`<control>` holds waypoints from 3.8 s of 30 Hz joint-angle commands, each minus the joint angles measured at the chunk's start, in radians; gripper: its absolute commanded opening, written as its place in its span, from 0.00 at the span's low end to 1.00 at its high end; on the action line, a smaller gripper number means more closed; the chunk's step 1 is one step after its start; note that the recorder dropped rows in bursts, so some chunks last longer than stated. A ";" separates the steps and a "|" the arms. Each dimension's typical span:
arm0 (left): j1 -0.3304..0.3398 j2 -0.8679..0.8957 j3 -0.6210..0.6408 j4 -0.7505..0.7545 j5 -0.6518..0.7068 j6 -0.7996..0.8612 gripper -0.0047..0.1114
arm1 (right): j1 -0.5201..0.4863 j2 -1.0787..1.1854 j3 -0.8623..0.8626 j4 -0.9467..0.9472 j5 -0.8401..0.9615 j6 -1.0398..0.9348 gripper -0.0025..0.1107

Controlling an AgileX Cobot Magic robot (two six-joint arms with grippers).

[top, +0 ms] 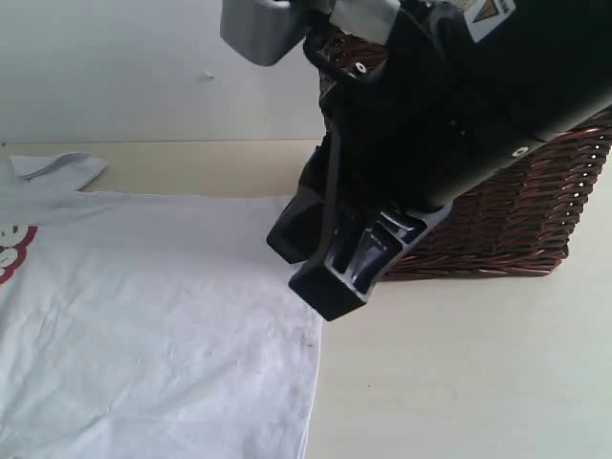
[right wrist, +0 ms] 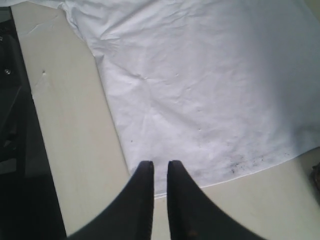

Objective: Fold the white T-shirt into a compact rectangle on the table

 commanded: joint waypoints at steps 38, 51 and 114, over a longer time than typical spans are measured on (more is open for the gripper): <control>0.147 0.021 -0.150 -0.179 0.101 1.306 0.66 | 0.002 0.002 0.003 0.020 0.033 0.000 0.13; 0.198 -0.035 -0.092 -0.528 0.109 1.398 0.66 | 0.002 0.002 0.003 0.022 0.037 0.000 0.13; 0.166 0.108 -0.013 -0.178 -0.254 1.252 0.66 | 0.002 0.127 0.037 -0.003 -0.062 -0.110 0.47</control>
